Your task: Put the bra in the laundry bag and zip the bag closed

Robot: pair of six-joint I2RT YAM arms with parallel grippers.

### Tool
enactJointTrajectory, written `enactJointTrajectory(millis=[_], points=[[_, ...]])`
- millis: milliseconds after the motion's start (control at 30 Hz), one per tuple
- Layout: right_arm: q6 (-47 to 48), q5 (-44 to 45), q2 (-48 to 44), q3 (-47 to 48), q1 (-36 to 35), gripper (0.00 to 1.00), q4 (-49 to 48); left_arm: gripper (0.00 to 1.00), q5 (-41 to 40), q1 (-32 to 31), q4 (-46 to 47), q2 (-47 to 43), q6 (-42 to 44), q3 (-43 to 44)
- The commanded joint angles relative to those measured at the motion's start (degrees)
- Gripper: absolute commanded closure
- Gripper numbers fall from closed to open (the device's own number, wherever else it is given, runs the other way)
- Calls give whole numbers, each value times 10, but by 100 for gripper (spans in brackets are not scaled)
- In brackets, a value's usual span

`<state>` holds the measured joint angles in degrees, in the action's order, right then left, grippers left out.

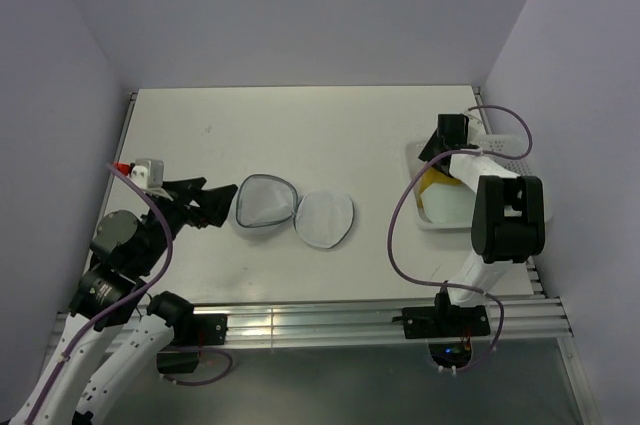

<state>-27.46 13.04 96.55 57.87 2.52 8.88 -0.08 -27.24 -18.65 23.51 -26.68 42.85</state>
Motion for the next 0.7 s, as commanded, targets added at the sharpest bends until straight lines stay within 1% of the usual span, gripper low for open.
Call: enactJointTrajectory(millis=[0, 100, 133, 267, 300, 367, 400, 467, 500, 533, 567, 633, 667], points=[[9, 7, 20, 54, 3, 36, 20, 6, -4, 6, -6, -9, 35, -2], [14, 20, 36, 66, 3, 38, 38, 7, 8, 11, -10, -4, 41, 1], [15, 24, 37, 65, 3, 43, 39, 7, 7, 12, -10, -5, 41, 1], [20, 31, 48, 66, 6, 54, 44, 7, 8, 23, -7, -12, 42, 0], [20, 31, 50, 66, 6, 61, 46, 8, 8, 24, -7, -12, 41, 0], [23, 34, 50, 65, 6, 73, 46, 8, 10, 26, -7, -11, 41, 0], [22, 35, 48, 63, 6, 84, 43, 8, 10, 28, -6, -10, 42, 0], [20, 35, 26, 47, 6, 99, 27, 8, 10, 32, -6, -7, 41, 0], [14, 36, 9, 37, 6, 100, 16, 8, 12, 33, -6, -6, 40, 0], [11, 33, -9, 4, 6, 100, -23, 8, 13, 35, -5, -4, 41, -1], [8, 28, -55, -12, 5, 100, -43, 8, 15, 37, -6, 0, 40, -1], [4, 23, -107, -59, 2, 100, -92, 7, 17, 40, -7, 4, 40, 0], [5, 19, -159, -73, -2, 100, -118, 7, 16, 41, -8, 6, 41, 0]])
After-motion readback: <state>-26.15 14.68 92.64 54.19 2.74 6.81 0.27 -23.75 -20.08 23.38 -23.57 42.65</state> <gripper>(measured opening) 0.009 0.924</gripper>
